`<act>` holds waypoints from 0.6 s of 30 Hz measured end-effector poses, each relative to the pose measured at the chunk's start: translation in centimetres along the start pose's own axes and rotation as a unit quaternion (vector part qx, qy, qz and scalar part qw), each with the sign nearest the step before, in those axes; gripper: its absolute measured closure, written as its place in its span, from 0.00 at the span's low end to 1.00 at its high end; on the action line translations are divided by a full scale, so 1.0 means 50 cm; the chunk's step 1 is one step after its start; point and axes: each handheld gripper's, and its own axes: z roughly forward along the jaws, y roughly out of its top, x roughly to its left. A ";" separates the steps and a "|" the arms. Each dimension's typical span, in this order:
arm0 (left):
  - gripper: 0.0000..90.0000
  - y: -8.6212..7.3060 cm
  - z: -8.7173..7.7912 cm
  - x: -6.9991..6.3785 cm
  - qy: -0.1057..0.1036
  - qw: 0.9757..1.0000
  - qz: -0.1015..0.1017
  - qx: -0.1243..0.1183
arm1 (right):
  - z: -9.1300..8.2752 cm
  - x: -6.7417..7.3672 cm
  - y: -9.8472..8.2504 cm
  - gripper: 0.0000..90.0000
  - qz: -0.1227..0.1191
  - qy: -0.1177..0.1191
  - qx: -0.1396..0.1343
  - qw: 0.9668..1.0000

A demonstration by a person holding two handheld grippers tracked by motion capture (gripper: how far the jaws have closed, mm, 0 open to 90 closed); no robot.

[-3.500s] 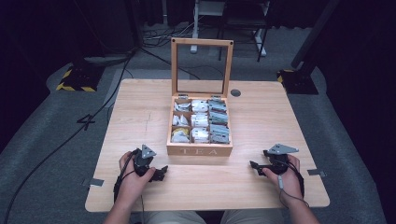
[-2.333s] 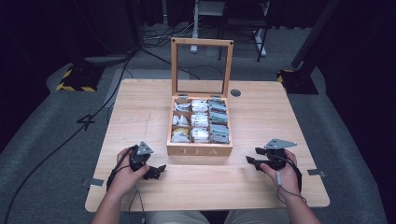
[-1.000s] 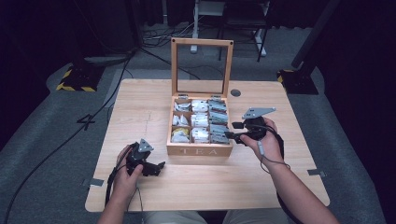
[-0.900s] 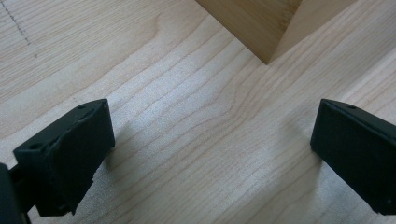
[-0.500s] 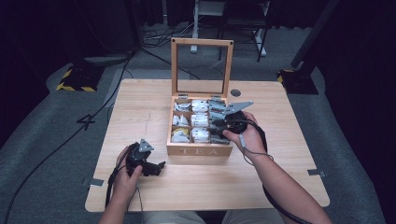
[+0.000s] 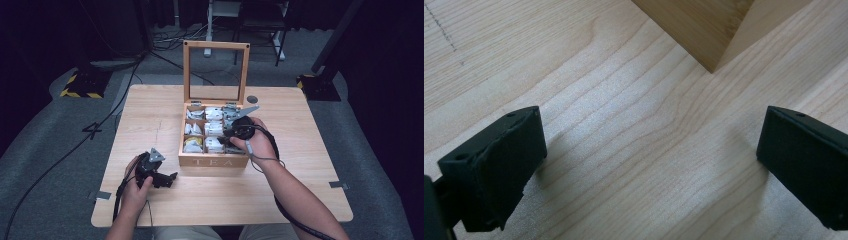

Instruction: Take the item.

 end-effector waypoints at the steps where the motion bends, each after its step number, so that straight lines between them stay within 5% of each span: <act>1: 0.00 0.000 0.000 0.000 0.000 1.000 -0.001 0.000 | 0.010 0.007 0.001 0.69 -0.005 0.008 0.014 1.000; 18: 0.00 0.000 0.000 0.000 0.000 1.000 -0.001 0.000 | 0.059 0.035 0.000 0.84 -0.007 0.037 0.074 0.997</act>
